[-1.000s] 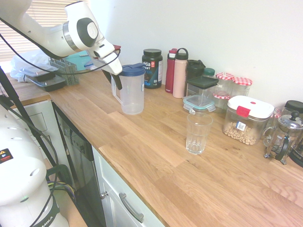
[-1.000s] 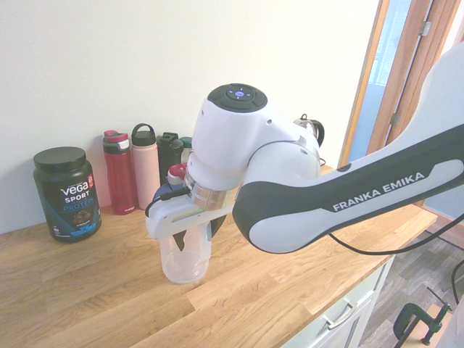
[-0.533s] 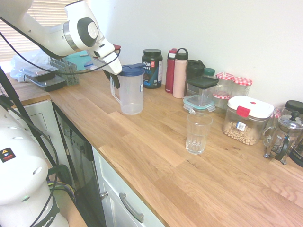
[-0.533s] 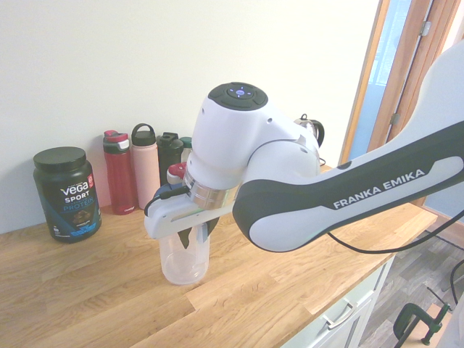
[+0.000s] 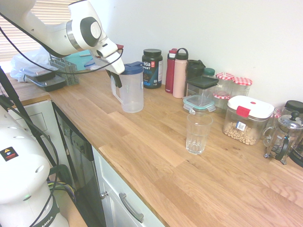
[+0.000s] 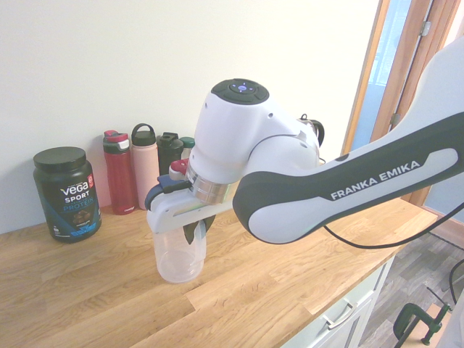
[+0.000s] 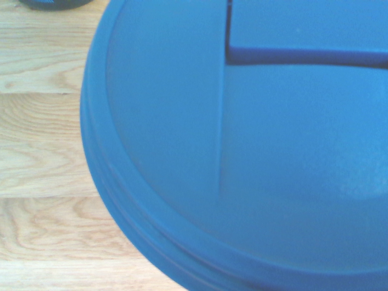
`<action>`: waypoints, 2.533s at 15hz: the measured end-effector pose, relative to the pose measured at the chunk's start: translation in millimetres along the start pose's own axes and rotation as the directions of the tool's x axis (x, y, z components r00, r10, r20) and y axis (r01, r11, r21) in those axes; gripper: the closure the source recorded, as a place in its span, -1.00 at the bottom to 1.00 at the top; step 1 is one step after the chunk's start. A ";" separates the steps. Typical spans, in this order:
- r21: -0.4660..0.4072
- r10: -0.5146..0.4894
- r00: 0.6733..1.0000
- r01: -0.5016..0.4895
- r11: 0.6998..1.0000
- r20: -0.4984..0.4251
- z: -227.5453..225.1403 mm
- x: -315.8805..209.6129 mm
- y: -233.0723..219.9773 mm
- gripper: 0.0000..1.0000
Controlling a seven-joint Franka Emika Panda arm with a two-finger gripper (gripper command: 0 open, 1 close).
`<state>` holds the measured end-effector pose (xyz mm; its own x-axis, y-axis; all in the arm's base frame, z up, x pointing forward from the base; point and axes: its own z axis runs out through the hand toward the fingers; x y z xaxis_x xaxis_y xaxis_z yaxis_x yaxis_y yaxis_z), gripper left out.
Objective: Pour me some water
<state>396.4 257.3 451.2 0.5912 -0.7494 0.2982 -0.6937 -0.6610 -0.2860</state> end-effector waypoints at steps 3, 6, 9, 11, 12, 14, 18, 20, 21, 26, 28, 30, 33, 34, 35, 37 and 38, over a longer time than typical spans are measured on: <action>0.027 -0.036 0.999 0.035 0.999 0.037 -38.6 14.8 7.4 1.00; 0.013 -0.119 0.989 0.119 0.993 0.090 -90.3 43.8 42.4 1.00; 0.043 -0.257 0.946 0.254 0.966 0.199 -106.0 85.0 94.6 1.00; 0.050 -0.370 0.895 0.370 0.928 0.250 -117.4 113.1 138.8 1.00; 0.047 -0.413 0.878 0.415 0.909 0.243 -127.4 126.3 159.6 1.00; 0.024 -0.480 0.853 0.486 0.874 0.205 -140.5 150.5 201.2 1.00; 0.045 -0.602 0.767 0.609 0.792 0.220 -131.4 186.5 266.4 1.00; 0.050 -0.627 0.743 0.635 0.771 0.233 -124.7 210.0 302.3 1.00; 0.052 -0.640 0.729 0.649 0.759 0.240 -121.9 222.0 321.1 1.00; 0.069 -0.656 0.698 0.668 0.741 0.286 -94.5 284.0 387.1 1.00; 0.061 -0.649 0.696 0.666 0.743 0.309 -89.0 311.1 393.8 1.00; 0.032 -0.641 0.697 0.669 0.743 0.321 -91.2 339.0 390.6 1.00; -0.036 -0.650 0.674 0.703 0.710 0.351 -102.1 375.7 360.0 1.00; -0.073 -0.659 0.652 0.729 0.680 0.375 -104.4 383.7 344.8 1.00; -0.117 -0.664 0.630 0.755 0.645 0.403 -105.0 390.2 330.1 1.00; -0.208 -0.659 0.587 0.800 0.563 0.470 -107.9 398.8 305.8 1.00; -0.253 -0.650 0.571 0.815 0.521 0.501 -109.9 400.7 299.4 1.00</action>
<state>380.3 -236.7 585.1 0.9949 -0.0170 -0.0996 0.0163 -0.9459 0.3240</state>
